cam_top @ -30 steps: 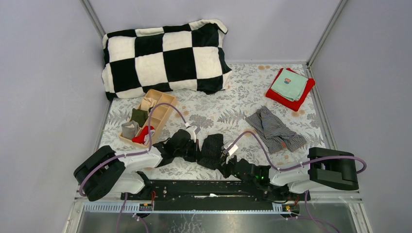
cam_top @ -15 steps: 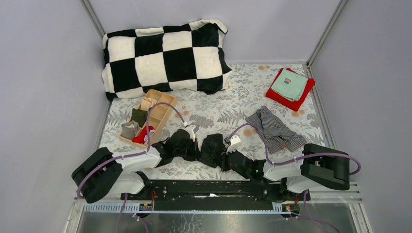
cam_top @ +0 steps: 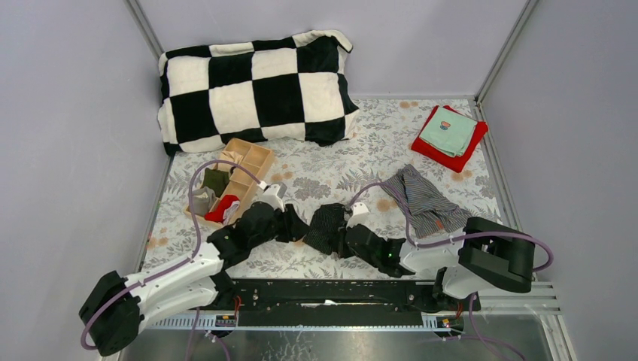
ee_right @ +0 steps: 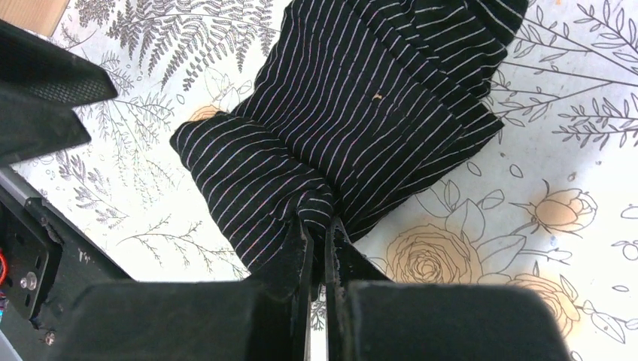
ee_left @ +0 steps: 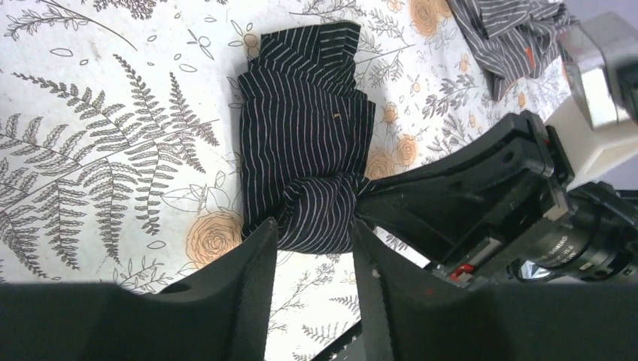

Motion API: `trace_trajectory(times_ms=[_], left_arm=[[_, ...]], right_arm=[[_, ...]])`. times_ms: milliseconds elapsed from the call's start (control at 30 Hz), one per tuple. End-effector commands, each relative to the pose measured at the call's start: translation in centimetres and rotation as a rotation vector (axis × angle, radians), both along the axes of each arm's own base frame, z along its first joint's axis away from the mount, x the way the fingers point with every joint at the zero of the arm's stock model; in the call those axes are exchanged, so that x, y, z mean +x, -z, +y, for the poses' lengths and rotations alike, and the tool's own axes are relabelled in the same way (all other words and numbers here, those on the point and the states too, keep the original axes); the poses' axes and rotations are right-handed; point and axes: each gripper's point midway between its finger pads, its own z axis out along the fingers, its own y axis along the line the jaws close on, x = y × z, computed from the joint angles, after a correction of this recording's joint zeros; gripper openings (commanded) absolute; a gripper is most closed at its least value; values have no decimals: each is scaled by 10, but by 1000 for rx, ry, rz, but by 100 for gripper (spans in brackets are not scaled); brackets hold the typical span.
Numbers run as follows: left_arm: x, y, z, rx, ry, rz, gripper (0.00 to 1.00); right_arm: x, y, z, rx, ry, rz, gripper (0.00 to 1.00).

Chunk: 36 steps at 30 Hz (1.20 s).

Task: Roll the underwear
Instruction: Roll the underwear to the center of the board.

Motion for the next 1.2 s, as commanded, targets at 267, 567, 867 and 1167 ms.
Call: trace_trajectory(times_ms=[267,567,867,1167], left_arm=[[-10,-4,-24,-56,187,-65,35],[-1,4,-29,-30,187,-75,13],[12,46,-15,67,46,17,3],[9,73,-10,134,23,98,0]], right_arm=[[-13,49,-37,-217,-15,182,0],[-12,51,-35,-199,-12,233,0],[-12,49,-35,-206,-31,227,3],[-5,21,-35,-198,-56,148,45]])
